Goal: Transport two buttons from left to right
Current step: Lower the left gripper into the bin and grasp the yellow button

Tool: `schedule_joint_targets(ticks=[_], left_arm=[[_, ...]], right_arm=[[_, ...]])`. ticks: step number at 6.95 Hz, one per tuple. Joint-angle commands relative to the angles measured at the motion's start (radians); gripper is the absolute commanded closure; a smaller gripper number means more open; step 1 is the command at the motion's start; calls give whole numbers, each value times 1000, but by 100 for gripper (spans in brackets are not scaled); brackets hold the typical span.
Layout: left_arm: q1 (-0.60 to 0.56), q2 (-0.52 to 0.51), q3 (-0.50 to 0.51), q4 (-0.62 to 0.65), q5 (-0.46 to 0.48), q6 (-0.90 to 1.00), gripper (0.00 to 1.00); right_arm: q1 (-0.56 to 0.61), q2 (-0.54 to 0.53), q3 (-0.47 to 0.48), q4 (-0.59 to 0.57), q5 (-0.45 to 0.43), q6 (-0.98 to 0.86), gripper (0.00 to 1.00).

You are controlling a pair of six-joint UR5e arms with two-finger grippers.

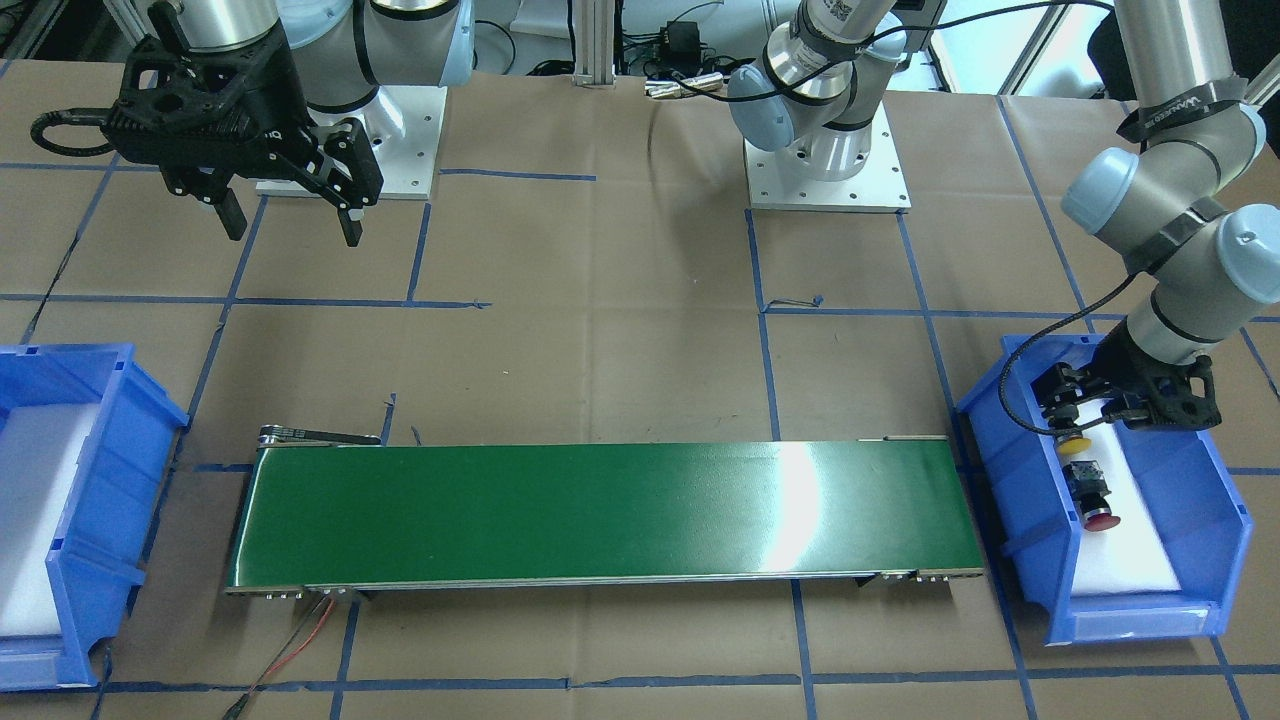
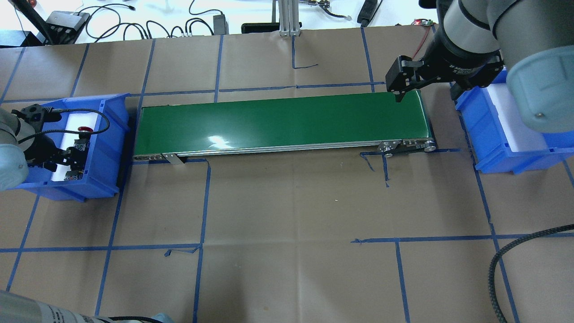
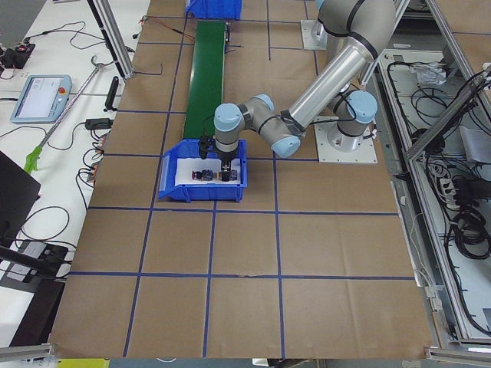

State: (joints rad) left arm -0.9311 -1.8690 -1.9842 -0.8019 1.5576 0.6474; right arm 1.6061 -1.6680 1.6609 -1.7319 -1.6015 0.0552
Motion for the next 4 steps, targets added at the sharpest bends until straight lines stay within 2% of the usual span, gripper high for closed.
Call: schedule_joint_targets(ticks=[1,2,3,4], left_arm=[[0,-19,-31,55,-1,0,1],[0,-21,-31,50,2,1,1],[0,-21,-31,43,6,0,10],[0,-18,-30,43,9,1,39]], right_arm=[[0,-1,0,0,0,0,0],[0,-1,0,0,0,0,0],[0,-1,0,0,0,0,0],[0,-1,0,2,0,0,0]])
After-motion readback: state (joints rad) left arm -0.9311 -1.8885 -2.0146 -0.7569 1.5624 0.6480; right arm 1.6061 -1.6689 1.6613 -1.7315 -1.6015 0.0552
